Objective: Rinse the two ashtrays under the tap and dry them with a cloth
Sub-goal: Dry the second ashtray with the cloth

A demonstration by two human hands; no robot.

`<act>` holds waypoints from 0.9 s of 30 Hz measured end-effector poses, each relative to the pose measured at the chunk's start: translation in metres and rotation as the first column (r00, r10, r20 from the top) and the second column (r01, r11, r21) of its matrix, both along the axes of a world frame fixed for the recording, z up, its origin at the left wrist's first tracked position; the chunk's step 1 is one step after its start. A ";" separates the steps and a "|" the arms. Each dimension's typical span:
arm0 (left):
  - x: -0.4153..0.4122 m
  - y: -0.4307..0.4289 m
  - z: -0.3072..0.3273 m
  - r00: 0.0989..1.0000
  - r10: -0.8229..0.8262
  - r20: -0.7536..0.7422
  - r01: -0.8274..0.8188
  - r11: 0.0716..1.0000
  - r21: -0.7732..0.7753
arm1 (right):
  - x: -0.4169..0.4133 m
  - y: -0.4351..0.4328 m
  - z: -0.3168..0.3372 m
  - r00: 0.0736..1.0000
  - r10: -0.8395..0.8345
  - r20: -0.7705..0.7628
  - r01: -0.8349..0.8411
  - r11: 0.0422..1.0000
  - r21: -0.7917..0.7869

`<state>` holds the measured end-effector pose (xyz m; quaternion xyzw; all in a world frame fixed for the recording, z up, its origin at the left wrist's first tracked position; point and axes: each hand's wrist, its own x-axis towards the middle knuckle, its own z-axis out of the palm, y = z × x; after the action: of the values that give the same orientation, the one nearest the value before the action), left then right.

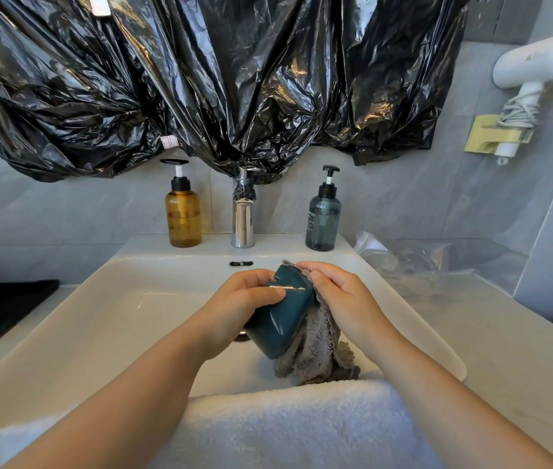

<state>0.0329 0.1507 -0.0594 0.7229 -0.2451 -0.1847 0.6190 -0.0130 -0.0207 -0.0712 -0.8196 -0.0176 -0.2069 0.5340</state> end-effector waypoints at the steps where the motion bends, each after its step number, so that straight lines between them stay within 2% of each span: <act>1: 0.000 -0.001 0.000 1.000 0.001 -0.030 -0.001 1.000 -0.015 | -0.001 0.001 0.000 1.000 0.016 -0.003 -0.016 1.000 -0.008; 5: -0.001 -0.002 0.002 0.994 0.064 -0.087 -0.070 0.995 -0.067 | -0.002 0.005 0.000 0.998 0.057 0.027 -0.055 0.997 -0.059; 12: 0.000 -0.002 -0.001 0.995 0.079 0.052 -0.080 0.997 0.019 | -0.008 0.003 0.003 0.985 0.046 0.166 -0.005 0.970 -0.242; 15: -0.004 -0.002 0.001 0.991 0.061 0.115 -0.069 0.996 0.063 | -0.007 0.005 0.001 0.987 0.088 0.137 -0.040 0.947 -0.320; 17: -0.007 -0.003 0.001 0.987 0.022 0.159 -0.038 0.994 0.098 | -0.003 0.004 0.000 0.993 0.095 0.068 -0.070 0.950 -0.303; 19: -0.009 -0.003 0.001 0.985 -0.004 0.171 -0.017 0.992 0.121 | 0.002 0.002 0.000 0.997 0.075 0.004 -0.073 0.978 -0.194; 22: -0.010 -0.003 0.003 0.986 -0.011 0.164 -0.010 0.992 0.126 | 0.003 -0.002 0.000 1.000 0.014 -0.011 -0.015 0.996 -0.084; 27: -0.010 -0.003 0.004 0.986 0.009 0.169 -0.029 0.993 0.117 | -0.010 0.001 0.001 0.996 0.044 0.079 -0.022 0.966 -0.259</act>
<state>0.0226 0.1477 -0.0549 0.7738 -0.2783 -0.1314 0.5536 -0.0233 -0.0195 -0.0707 -0.8722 -0.0806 -0.2282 0.4251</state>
